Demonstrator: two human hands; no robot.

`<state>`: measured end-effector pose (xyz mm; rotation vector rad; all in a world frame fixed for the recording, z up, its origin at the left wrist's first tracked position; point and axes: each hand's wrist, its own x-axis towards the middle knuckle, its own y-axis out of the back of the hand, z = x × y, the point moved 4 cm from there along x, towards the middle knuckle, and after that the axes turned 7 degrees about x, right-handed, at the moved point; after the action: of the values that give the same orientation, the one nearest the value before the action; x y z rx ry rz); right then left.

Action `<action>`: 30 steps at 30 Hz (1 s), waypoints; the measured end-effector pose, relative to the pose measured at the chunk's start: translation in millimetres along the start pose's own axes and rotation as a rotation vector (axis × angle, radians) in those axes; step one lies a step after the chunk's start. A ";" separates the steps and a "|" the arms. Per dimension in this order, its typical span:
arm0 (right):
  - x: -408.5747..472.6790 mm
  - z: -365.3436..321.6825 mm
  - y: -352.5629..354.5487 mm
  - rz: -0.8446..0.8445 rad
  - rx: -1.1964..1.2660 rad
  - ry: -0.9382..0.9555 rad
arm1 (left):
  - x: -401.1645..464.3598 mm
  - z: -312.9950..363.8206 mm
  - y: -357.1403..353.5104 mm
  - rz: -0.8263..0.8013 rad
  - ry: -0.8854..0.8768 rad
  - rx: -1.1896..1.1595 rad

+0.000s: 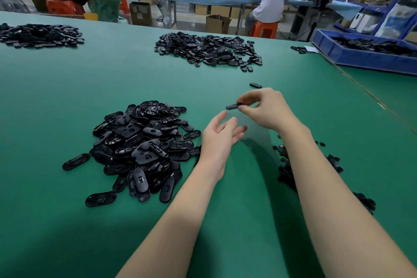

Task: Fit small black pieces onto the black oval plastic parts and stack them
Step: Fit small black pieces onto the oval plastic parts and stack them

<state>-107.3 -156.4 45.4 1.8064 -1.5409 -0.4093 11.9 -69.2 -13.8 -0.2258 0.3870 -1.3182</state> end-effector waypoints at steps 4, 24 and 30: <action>37.5 13.6 -18.0 -0.022 -0.046 -0.098 | -2.7 -1.8 -1.7 -0.060 0.014 0.074; 90.4 24.3 -25.4 -0.086 -0.190 -0.272 | -5.5 -2.8 -1.9 -0.132 -0.034 0.236; 44.4 -28.7 -30.6 -0.467 -0.074 -0.087 | -14.4 -3.8 -11.0 -0.199 -0.161 0.542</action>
<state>-56.1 -188.7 53.3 2.1070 -1.1293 -0.7628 -2.4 -57.7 -11.0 0.0878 -0.1394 -1.5384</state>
